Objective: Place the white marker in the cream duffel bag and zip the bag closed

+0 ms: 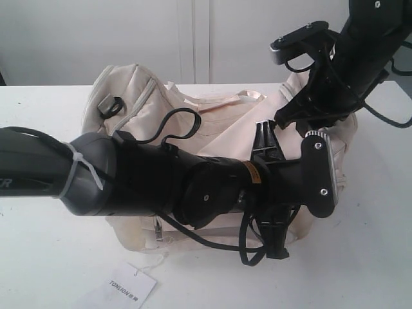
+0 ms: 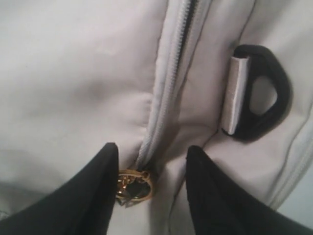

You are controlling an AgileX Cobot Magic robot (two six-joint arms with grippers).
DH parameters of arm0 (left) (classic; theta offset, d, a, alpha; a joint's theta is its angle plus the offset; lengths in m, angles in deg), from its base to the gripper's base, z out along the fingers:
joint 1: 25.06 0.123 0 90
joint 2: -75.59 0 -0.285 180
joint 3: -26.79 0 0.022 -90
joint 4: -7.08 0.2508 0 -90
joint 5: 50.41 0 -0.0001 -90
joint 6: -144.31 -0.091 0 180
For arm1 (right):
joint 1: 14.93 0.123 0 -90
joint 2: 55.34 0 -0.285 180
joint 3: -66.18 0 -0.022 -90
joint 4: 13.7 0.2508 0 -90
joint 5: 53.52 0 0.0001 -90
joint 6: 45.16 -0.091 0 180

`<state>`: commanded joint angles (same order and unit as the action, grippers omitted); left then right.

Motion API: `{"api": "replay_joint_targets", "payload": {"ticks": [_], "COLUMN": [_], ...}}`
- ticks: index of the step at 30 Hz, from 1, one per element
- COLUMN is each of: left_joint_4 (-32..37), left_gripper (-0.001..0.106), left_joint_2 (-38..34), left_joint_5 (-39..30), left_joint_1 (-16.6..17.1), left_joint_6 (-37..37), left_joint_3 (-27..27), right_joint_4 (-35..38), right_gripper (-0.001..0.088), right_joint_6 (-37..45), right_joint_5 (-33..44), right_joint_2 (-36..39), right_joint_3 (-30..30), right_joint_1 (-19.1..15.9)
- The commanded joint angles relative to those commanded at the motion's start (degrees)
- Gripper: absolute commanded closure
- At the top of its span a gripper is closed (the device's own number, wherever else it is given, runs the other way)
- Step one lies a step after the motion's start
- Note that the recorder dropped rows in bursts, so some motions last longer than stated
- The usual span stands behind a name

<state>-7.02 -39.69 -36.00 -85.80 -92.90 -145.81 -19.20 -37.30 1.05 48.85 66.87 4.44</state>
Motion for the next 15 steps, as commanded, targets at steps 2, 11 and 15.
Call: {"api": "replay_joint_targets", "payload": {"ticks": [2,11,15], "left_joint_4": [0.0,0.2,5.4], "left_gripper": [0.105,0.105,0.105], "left_joint_2": [0.0,0.0,0.0], "left_joint_5": [0.0,-0.4,-0.4], "left_joint_1": [0.0,0.0,0.0], "left_joint_6": [0.0,-0.8,-6.2], "left_joint_3": [0.0,0.0,0.0], "right_joint_4": [0.1,0.4,0.4], "right_gripper": [0.0443,0.0568,0.0608], "right_joint_6": [1.2,3.3,-0.9], "right_joint_5": [0.5,2.1,2.1], "right_joint_2": [0.1,-3.2,-3.8], "right_joint_3": [0.0,0.3,0.7], "right_joint_1": [0.0,0.0,-0.2]}}
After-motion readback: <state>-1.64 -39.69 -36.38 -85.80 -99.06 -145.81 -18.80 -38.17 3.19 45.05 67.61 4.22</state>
